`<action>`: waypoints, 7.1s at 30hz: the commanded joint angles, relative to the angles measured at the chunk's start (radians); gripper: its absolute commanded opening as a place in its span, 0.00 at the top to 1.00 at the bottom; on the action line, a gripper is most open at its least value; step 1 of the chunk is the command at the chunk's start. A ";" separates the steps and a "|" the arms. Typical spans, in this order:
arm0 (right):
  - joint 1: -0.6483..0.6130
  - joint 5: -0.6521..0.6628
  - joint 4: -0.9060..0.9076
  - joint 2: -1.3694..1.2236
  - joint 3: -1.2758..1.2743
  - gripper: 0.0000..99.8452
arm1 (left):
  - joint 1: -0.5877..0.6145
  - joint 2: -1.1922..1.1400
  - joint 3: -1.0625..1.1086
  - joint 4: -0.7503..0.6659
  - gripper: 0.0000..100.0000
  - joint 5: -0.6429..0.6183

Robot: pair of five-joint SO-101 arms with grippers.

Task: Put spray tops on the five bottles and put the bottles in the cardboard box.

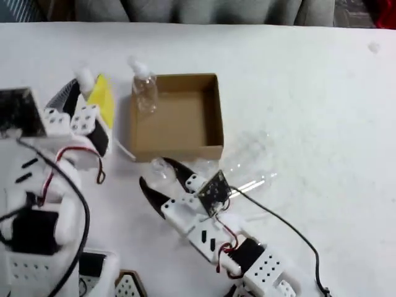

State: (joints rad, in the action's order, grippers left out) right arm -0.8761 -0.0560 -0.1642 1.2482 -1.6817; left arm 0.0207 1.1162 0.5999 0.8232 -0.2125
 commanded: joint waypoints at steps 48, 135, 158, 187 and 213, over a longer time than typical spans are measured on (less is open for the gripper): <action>-0.045 0.014 0.056 0.015 -0.011 0.98 | -0.283 0.174 0.140 -0.023 0.98 0.048; -0.042 0.014 0.056 0.015 -0.011 0.98 | -0.206 0.340 0.143 -0.044 0.98 0.025; -0.041 0.014 0.056 0.015 -0.011 0.98 | -0.225 0.355 0.354 -0.015 0.98 0.015; -0.041 0.014 0.056 0.016 -0.011 0.98 | -0.397 0.713 0.608 0.207 0.98 0.018; -0.039 0.014 0.056 0.016 -0.011 0.98 | -0.420 0.713 0.551 0.322 0.78 0.023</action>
State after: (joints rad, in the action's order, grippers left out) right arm -0.9206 -0.0529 -0.1089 1.2497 -1.6817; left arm -0.3859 1.8282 1.2137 1.0641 -0.1803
